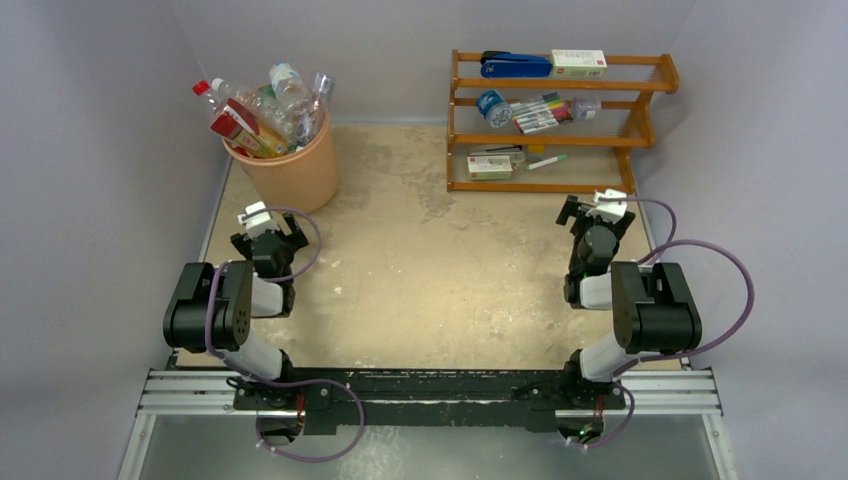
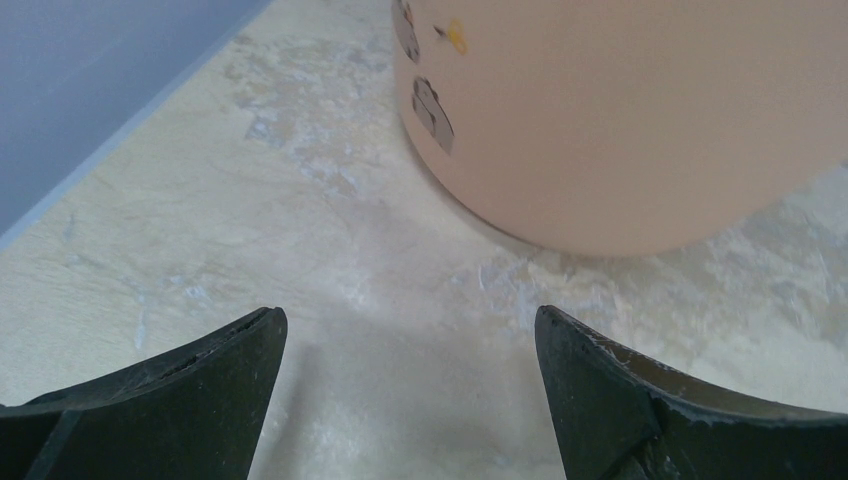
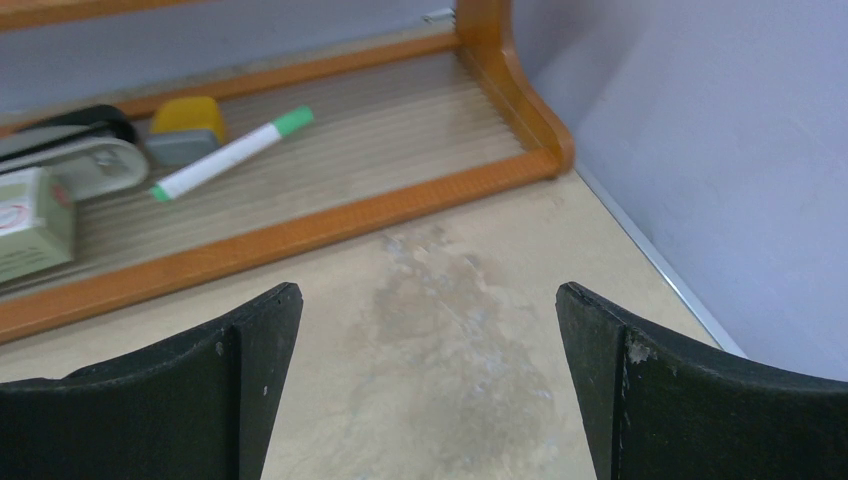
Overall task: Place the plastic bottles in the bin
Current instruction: Reset both arms
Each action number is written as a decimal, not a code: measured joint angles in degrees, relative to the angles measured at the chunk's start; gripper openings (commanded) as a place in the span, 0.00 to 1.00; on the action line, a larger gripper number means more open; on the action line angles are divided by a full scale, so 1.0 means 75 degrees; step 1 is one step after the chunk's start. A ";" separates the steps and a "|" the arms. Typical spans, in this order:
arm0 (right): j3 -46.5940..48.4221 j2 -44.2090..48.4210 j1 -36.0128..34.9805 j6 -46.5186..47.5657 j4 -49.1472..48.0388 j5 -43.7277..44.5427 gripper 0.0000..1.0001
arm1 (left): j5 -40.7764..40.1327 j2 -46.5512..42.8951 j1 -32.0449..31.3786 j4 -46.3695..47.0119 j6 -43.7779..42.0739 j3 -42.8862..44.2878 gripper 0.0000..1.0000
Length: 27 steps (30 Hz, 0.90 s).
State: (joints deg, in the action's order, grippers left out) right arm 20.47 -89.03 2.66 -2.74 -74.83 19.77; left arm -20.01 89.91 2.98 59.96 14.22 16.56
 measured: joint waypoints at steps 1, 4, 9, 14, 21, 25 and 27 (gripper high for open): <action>-0.0184 -0.0055 -0.0003 0.0090 -0.0455 -0.0073 1.00 | 0.0140 0.0055 0.0000 0.0262 -0.0052 -0.0152 0.94; -0.0752 -0.0111 -0.0012 0.0189 -0.1122 -0.0353 1.00 | 0.0434 0.0280 0.0000 0.0682 -0.0189 -0.0396 0.95; -0.0898 -0.0216 -0.0012 0.0402 -0.1483 -0.0565 1.00 | 0.0434 0.0627 -0.0017 0.0778 -0.0242 -0.0256 0.94; -0.0536 -0.0227 -0.0015 0.0519 -0.1422 -0.1035 1.00 | 0.0361 0.0641 -0.0076 0.0874 -0.0265 -0.0201 0.94; -0.0490 -0.0227 -0.0012 0.0519 -0.1355 -0.1186 1.00 | 0.0309 0.0641 -0.0219 0.0758 -0.0466 -0.0070 0.95; -0.0487 -0.0227 -0.0012 0.0519 -0.1317 -0.1186 1.00 | 0.0300 0.0641 -0.0286 0.0688 -0.0574 -0.0023 0.95; -0.0487 -0.0227 -0.0012 0.0519 -0.1317 -0.1189 1.00 | 0.0300 0.0641 -0.0300 0.0676 -0.0586 -0.0020 0.95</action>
State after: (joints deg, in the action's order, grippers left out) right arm 16.82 -90.74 2.57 1.15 -84.71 10.85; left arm -17.76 94.72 0.73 65.04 9.82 16.40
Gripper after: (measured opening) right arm 0.998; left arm 0.945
